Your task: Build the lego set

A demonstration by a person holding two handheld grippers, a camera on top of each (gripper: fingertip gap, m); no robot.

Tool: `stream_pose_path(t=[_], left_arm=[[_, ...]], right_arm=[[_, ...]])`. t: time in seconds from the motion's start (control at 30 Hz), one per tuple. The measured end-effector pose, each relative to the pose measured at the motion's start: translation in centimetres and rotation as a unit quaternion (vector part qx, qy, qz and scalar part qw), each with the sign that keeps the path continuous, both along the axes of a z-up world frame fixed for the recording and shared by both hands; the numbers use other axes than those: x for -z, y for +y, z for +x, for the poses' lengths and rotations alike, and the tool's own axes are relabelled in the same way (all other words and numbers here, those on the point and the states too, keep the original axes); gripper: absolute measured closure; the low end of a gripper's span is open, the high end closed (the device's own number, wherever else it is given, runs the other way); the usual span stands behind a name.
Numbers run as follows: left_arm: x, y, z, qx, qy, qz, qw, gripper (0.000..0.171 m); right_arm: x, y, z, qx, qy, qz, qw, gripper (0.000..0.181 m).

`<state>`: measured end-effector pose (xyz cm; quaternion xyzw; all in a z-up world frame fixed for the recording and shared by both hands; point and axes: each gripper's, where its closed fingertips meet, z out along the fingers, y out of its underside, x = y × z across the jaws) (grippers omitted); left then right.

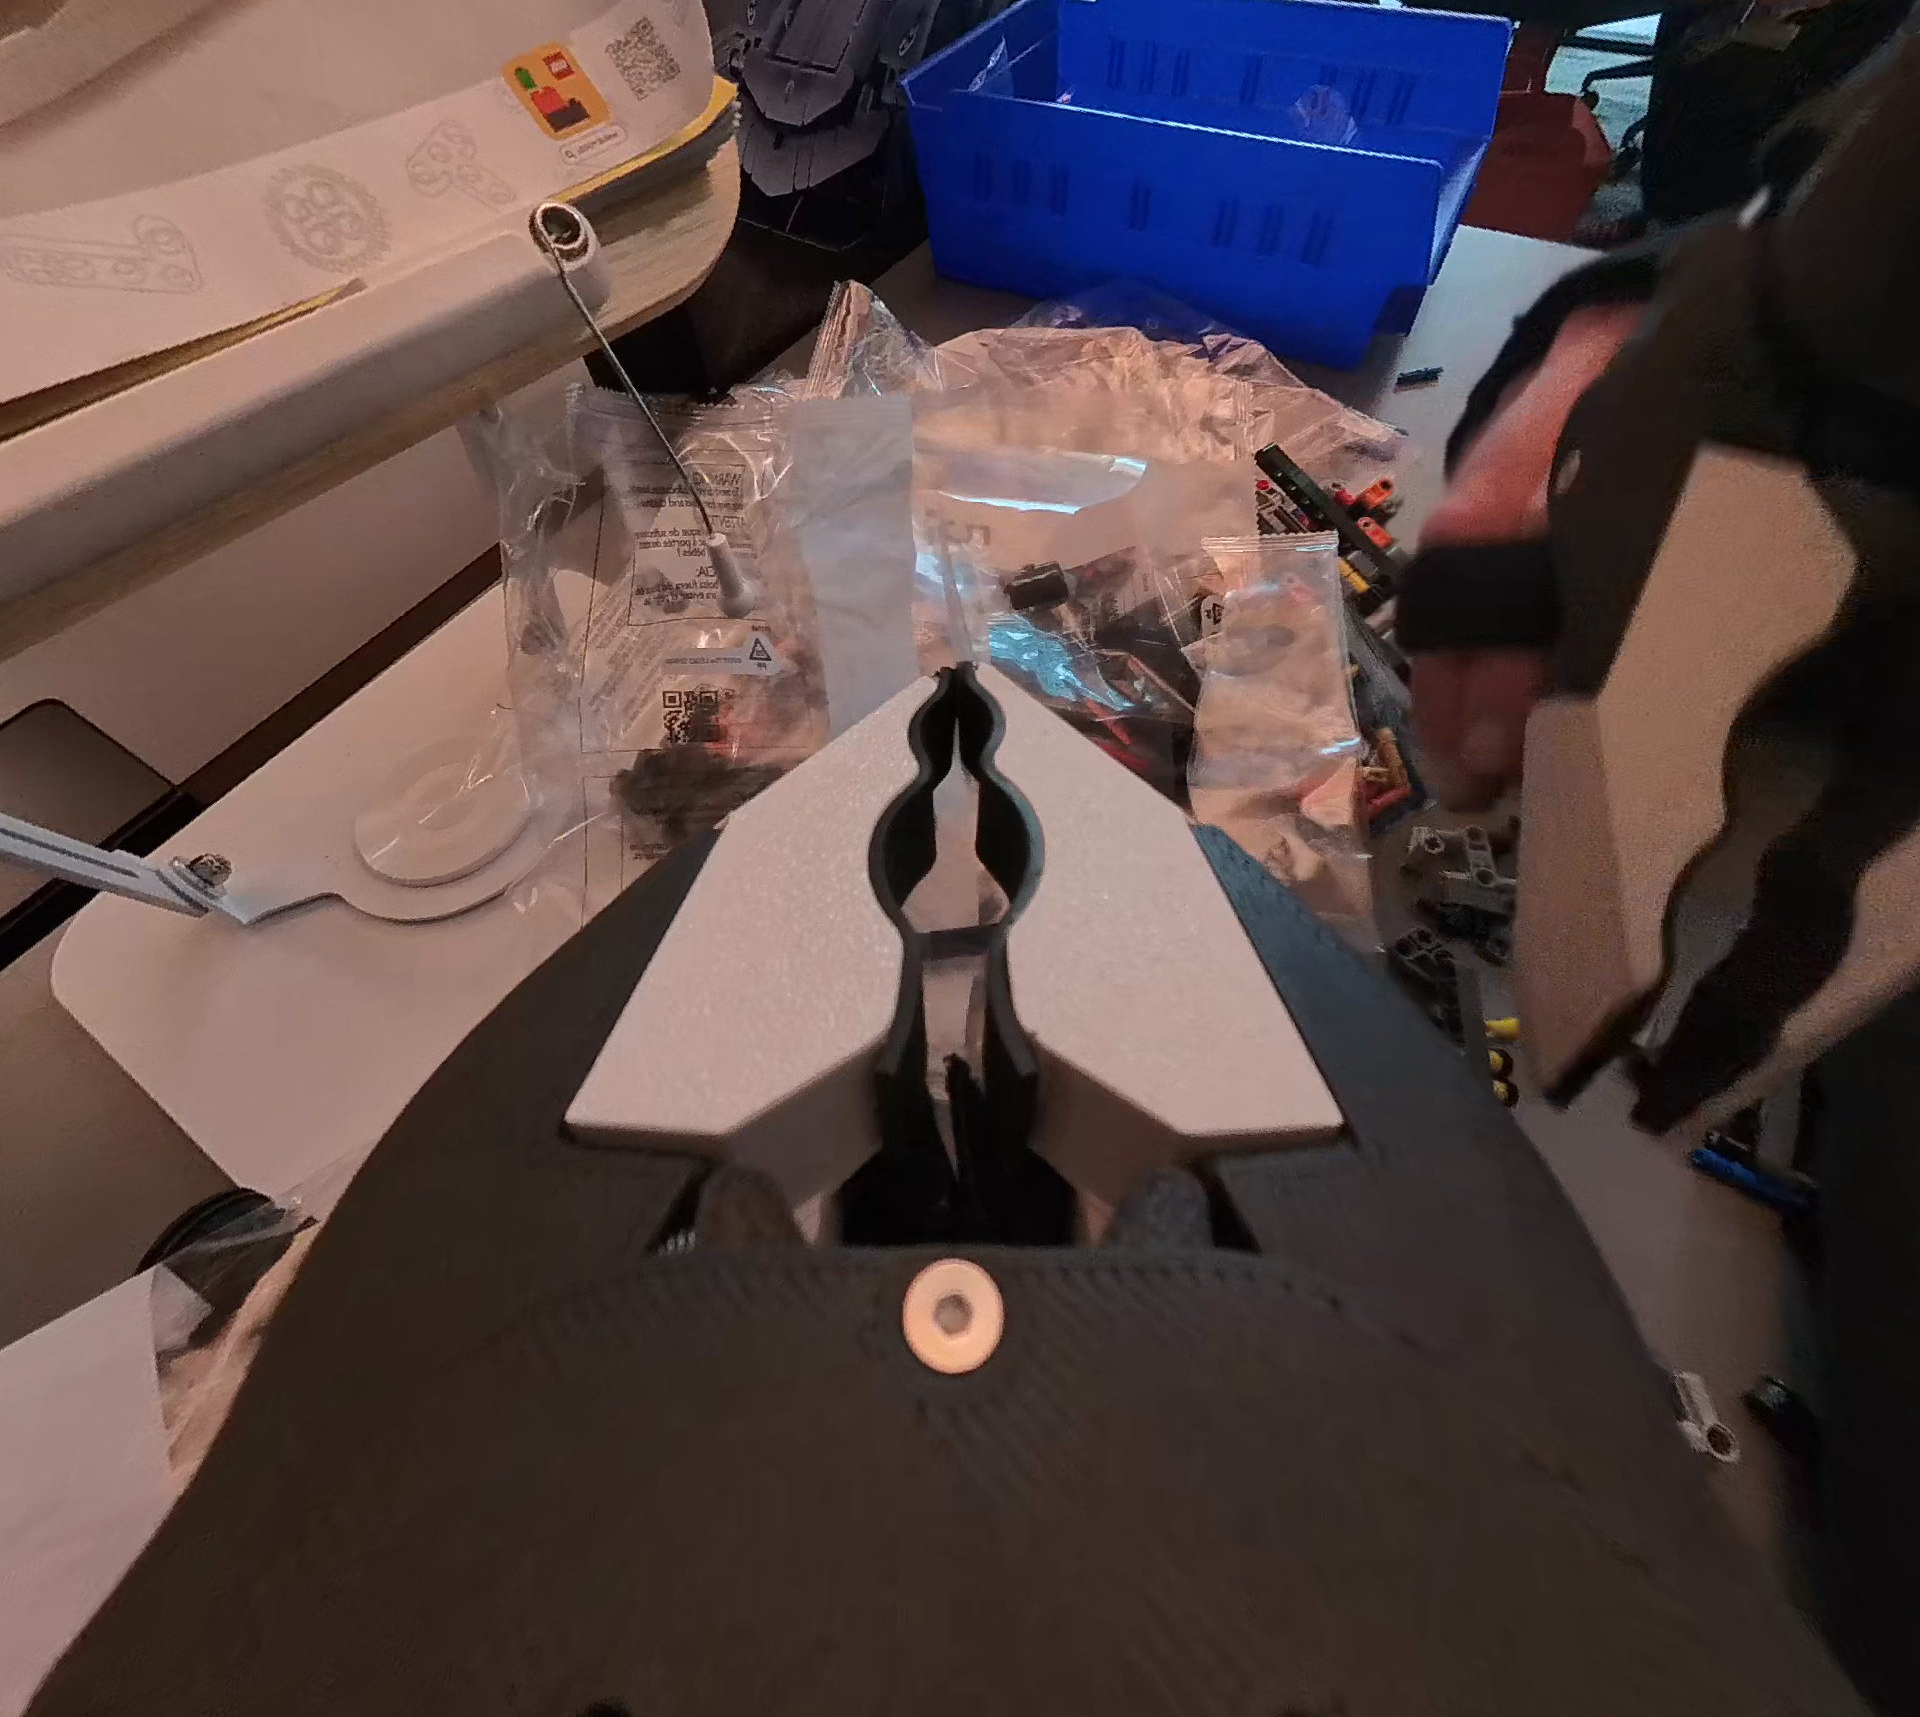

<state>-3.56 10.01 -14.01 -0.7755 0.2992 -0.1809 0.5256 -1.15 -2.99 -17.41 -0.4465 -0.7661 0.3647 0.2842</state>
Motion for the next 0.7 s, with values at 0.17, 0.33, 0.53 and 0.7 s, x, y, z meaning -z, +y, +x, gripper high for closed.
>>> stream_pose_path(t=[0.17,0.33,0.53,0.7], left_arm=[[0.0,0.1,-0.2,-0.004,-0.001,0.001,1.000,0.171],[0.1,0.3,-0.3,-0.006,-0.001,0.000,1.000,0.171],[0.3,0.3,-0.2,-0.005,-0.001,-0.002,1.000,0.171],[0.5,0.3,-0.2,-0.005,0.003,-0.005,1.000,0.171]], right_arm=[[4.5,-0.1,-2.3,0.013,-0.069,0.048,0.996,0.162],[8.1,3.3,-4.0,0.069,-0.113,0.149,0.980,0.160],[9.3,3.6,-4.1,0.040,-0.147,0.156,0.976,0.159],[10.1,4.1,-4.4,0.028,-0.163,0.131,0.977,0.160]])
